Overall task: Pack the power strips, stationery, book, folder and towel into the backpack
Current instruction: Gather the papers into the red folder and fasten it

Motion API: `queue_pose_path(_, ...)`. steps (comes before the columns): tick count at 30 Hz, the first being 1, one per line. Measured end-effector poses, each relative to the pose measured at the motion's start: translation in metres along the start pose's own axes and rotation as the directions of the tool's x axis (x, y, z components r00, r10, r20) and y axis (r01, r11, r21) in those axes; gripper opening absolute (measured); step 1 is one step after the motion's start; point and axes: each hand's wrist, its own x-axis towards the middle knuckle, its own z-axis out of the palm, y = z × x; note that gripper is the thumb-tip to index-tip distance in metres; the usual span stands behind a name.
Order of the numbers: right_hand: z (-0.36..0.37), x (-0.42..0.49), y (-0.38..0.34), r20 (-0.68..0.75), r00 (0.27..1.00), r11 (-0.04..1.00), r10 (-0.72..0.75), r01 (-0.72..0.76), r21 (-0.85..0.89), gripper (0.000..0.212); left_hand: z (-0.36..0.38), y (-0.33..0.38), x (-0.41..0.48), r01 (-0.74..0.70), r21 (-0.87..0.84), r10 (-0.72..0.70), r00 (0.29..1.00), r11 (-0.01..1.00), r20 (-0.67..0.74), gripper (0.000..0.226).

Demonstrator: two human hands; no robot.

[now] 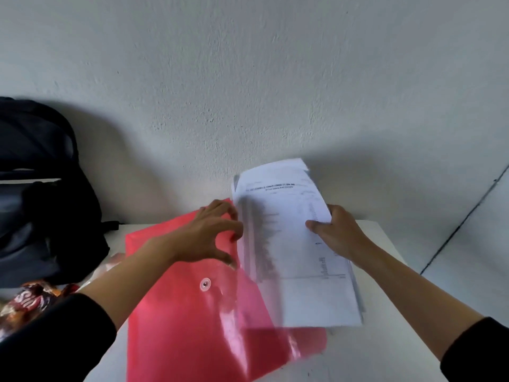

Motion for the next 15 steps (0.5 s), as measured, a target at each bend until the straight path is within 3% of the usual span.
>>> queue_pose_path(3,-0.008,-0.001,0.000,0.200,0.977,0.997,0.074,-0.065,-0.050,0.013,-0.002,-0.002,0.005,0.036,0.086,-0.028,0.995,0.996,-0.094,0.050)
queue_pose_path(10,-0.016,0.003,0.002,0.396,0.907,0.988,0.140,-0.155,0.008,0.039,0.011,0.010,0.017,-0.012,0.242,0.048,0.989,0.970,-0.142,0.054)
queue_pose_path(13,-0.009,0.003,-0.003,0.380,0.917,0.992,0.122,-0.121,-0.026,0.044,0.015,0.019,0.024,-0.062,0.244,0.104,0.981,0.968,-0.163,0.051)
queue_pose_path(15,-0.003,0.001,-0.008,0.291,0.955,0.996,0.059,-0.038,-0.077,0.033,0.016,0.021,0.028,-0.069,0.234,0.117,0.973,0.970,-0.199,0.049)
